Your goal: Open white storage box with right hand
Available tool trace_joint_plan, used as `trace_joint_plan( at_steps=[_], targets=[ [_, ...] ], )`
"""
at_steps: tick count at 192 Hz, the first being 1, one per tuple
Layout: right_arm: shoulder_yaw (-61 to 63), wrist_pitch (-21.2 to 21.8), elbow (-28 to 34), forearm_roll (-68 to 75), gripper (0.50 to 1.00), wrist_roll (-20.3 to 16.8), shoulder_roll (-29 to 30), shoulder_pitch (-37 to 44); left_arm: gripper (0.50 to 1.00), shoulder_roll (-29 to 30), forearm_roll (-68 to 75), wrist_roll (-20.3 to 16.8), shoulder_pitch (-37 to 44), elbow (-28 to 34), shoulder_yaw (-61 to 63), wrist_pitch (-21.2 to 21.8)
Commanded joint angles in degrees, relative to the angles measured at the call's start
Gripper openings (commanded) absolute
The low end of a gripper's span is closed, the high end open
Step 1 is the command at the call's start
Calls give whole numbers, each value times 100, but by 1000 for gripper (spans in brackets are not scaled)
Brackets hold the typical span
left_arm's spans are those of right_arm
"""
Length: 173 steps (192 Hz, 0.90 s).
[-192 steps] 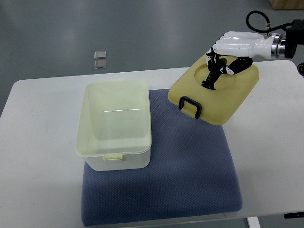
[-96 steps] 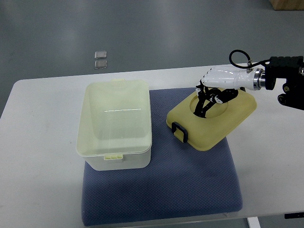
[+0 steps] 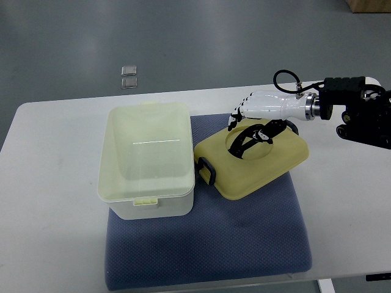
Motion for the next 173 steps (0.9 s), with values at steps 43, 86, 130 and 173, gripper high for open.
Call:
trace_joint_plan(
  at_steps=[43, 86, 130, 173],
  targets=[
    [1, 70, -1, 14, 930, 0, -76, -1, 1000, 0, -1, -6, -1, 0, 9, -9],
    [72, 281, -1, 40, 930, 0, -384, 175, 1000, 0, -1, -6, -1, 9, 0, -18],
    [1425, 712, -212, 1341, 930, 0, -638, 87, 1000, 0, -1, 3, -1, -9, 0, -36],
    [3595, 1960, -1134, 4389, 930, -538, -384, -712, 1000, 0, -1, -6, -1, -9, 0, -36]
  ],
)
